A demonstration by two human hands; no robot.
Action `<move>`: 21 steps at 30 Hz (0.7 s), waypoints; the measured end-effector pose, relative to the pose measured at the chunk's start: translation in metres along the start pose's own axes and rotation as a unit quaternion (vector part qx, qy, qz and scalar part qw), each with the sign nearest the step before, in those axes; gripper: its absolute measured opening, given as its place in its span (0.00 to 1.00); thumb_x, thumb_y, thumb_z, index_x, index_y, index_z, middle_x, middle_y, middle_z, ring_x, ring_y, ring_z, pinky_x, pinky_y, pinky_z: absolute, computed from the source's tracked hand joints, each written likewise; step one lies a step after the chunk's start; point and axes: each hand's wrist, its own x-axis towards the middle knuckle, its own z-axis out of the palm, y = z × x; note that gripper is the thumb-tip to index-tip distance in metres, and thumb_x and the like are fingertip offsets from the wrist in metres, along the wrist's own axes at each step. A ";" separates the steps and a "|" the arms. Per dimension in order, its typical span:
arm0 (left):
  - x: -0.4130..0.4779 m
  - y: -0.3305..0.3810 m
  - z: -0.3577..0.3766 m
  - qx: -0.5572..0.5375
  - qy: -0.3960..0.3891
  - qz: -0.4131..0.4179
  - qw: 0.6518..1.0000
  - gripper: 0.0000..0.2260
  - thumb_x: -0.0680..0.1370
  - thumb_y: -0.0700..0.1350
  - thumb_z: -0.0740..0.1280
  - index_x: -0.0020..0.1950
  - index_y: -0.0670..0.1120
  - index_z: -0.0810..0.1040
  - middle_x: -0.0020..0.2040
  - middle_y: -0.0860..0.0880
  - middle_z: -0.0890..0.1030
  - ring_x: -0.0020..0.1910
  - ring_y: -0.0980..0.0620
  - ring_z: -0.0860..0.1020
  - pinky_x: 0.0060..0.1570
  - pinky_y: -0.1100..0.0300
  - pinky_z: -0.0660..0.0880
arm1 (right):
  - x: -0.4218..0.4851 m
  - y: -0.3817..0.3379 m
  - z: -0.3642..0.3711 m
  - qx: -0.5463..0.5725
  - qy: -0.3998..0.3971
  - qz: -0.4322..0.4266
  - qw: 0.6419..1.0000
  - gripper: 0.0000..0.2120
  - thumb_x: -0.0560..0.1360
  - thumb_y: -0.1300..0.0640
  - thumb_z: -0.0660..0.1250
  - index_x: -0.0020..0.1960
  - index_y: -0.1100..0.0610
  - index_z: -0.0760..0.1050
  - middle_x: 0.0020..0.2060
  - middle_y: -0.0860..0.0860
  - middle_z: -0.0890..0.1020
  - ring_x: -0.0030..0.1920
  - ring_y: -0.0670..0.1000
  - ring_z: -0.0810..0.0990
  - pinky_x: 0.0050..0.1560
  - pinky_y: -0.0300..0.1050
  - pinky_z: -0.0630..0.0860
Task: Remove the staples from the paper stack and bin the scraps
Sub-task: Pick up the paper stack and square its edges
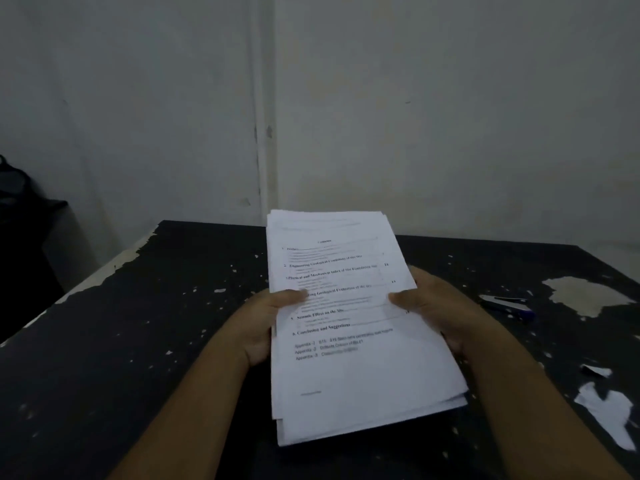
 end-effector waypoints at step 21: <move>-0.002 0.018 0.021 0.138 0.158 0.309 0.928 0.10 0.78 0.47 0.71 0.59 0.52 0.81 0.53 0.53 0.86 0.50 0.54 0.85 0.44 0.61 0.82 | 0.005 -0.014 0.022 0.177 0.072 -0.154 0.969 0.11 0.77 0.63 0.67 0.58 0.56 0.81 0.52 0.55 0.86 0.51 0.57 0.86 0.46 0.50 0.83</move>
